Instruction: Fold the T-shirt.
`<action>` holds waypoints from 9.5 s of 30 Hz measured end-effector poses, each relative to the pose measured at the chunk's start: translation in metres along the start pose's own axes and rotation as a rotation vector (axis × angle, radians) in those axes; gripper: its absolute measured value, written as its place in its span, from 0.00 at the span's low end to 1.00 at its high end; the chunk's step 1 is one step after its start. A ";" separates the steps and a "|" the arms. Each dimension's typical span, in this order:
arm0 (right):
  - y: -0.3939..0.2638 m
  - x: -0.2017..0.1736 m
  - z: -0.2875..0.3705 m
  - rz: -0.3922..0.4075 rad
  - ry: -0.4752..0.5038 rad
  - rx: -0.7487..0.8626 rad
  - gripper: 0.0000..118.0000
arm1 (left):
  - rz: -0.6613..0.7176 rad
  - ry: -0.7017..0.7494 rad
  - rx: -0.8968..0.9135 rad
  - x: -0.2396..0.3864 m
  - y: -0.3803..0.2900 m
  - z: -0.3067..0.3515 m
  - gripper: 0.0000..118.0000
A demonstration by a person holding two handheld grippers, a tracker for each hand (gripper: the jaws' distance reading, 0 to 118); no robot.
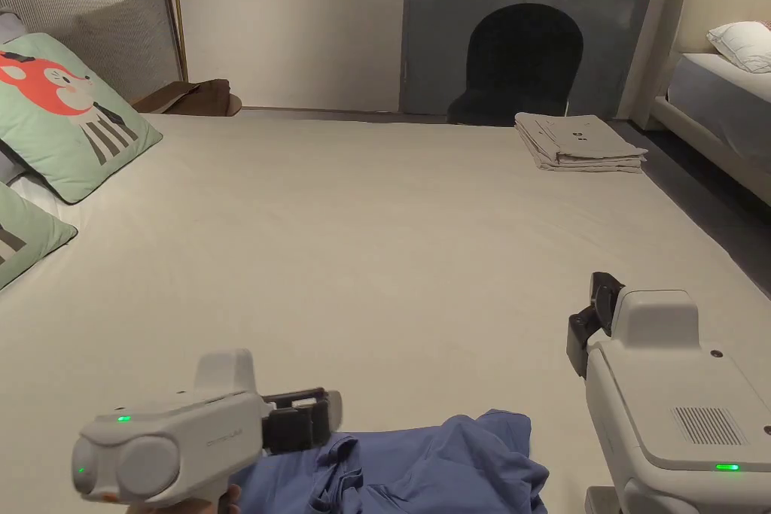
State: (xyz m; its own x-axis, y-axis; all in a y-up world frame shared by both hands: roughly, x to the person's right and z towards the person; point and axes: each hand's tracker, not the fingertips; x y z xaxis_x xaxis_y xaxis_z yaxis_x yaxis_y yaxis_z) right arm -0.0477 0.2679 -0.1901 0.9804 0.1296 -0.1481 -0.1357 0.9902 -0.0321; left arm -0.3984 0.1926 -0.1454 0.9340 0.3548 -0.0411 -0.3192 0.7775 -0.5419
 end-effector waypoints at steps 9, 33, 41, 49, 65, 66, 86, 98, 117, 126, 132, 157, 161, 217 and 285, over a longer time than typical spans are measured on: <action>-0.001 -0.003 0.000 -0.008 0.011 -0.004 0.00 | -0.140 0.273 0.092 -0.033 -0.020 0.011 0.00; -0.006 0.029 0.004 0.001 -0.042 -0.029 0.00 | -0.276 0.105 -0.211 0.061 -0.113 -0.082 0.00; -0.005 0.028 0.004 0.005 -0.042 -0.026 0.00 | -0.115 -0.047 -0.176 0.048 -0.081 -0.057 0.00; -0.002 0.012 0.000 0.003 -0.010 -0.019 0.00 | 0.195 -0.311 -0.180 -0.036 -0.019 -0.007 0.00; -0.007 -0.013 -0.010 0.017 0.025 -0.044 0.00 | 0.494 -0.280 -0.289 -0.166 -0.038 -0.009 0.92; -0.008 -0.014 -0.010 0.020 0.027 -0.044 0.00 | 0.496 -0.279 -0.298 -0.170 -0.042 -0.012 0.92; -0.009 -0.007 -0.012 0.021 0.005 -0.058 0.00 | 0.435 -0.233 -0.310 -0.130 -0.057 -0.033 0.10; -0.004 -0.011 -0.010 0.008 0.034 -0.038 0.00 | 0.250 0.008 -0.274 -0.164 -0.006 0.038 0.09; -0.003 0.005 -0.001 -0.020 0.037 -0.024 0.00 | -0.139 0.039 -0.390 0.010 0.034 -0.021 0.09; -0.005 0.023 0.002 -0.029 0.004 -0.022 0.00 | -0.211 -0.013 -0.478 0.079 0.004 -0.090 0.09; -0.009 0.029 0.003 -0.031 -0.008 -0.033 0.00 | -0.216 0.015 -0.516 0.095 -0.021 -0.114 0.23; -0.010 0.023 0.004 -0.034 0.003 -0.043 0.00 | -0.214 0.116 0.047 0.039 -0.020 -0.042 0.00; -0.011 0.026 0.004 -0.030 0.000 -0.050 0.00 | -0.218 0.112 -0.042 0.042 -0.045 -0.062 0.00; 0.019 -0.025 0.016 -0.023 0.071 0.059 0.00 | -0.363 0.378 0.494 0.010 0.055 0.064 0.00; -0.168 -0.122 -0.055 -0.097 0.359 -0.695 0.00 | 0.449 -0.308 -0.477 -0.077 -0.046 -0.101 0.18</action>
State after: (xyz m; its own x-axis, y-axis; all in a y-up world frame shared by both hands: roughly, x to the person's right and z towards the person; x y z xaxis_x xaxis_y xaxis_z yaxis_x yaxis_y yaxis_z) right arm -0.1524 0.0829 -0.2213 0.9025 -0.0975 -0.4195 -0.2260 0.7218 -0.6541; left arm -0.4394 0.0776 -0.2019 0.6191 0.7718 -0.1453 -0.4909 0.2359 -0.8387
